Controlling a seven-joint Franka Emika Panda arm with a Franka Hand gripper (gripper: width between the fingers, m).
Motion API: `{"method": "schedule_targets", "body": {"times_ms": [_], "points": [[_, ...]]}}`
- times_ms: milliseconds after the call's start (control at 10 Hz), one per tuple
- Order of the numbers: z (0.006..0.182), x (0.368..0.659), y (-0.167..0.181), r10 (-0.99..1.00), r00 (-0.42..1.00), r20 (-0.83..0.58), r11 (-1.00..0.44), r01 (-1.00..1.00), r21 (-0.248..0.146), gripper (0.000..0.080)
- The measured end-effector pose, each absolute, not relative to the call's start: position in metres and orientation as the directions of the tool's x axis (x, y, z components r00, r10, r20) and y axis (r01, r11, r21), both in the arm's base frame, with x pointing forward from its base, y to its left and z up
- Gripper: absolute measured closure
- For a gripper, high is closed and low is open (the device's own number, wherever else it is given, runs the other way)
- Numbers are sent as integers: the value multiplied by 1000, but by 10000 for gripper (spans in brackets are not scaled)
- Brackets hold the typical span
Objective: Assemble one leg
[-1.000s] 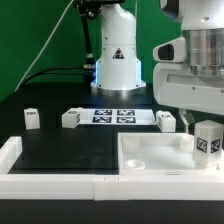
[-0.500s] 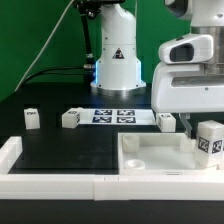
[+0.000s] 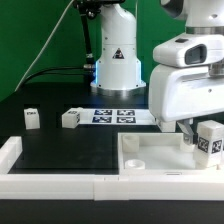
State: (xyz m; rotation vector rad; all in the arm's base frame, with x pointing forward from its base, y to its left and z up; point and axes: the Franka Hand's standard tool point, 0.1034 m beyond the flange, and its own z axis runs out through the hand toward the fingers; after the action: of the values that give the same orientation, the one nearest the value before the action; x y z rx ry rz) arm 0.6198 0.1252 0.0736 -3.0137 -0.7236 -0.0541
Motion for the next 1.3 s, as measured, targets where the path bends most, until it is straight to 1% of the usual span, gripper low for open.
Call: {"method": "schedule_targets", "body": {"times_ms": [100, 200, 300, 400, 500, 800, 900, 1000, 1100, 1300], "points": [[74, 620, 125, 451, 892, 44, -891, 452, -33, 151], [74, 620, 125, 450, 892, 44, -892, 452, -33, 298], [73, 620, 125, 450, 892, 44, -892, 452, -33, 298], [73, 620, 125, 450, 892, 44, -892, 452, -32, 449], [73, 620, 124, 449, 892, 44, -892, 451, -32, 509], [73, 620, 124, 415, 909, 44, -908, 417, -34, 509], [73, 620, 123, 371, 927, 47, -927, 373, -35, 509], [73, 620, 122, 198, 979, 48, -979, 200, -47, 509], [73, 619, 121, 79, 996, 41, -995, 81, -58, 509], [72, 620, 116, -163, 986, 24, -982, -160, -102, 509]]}}
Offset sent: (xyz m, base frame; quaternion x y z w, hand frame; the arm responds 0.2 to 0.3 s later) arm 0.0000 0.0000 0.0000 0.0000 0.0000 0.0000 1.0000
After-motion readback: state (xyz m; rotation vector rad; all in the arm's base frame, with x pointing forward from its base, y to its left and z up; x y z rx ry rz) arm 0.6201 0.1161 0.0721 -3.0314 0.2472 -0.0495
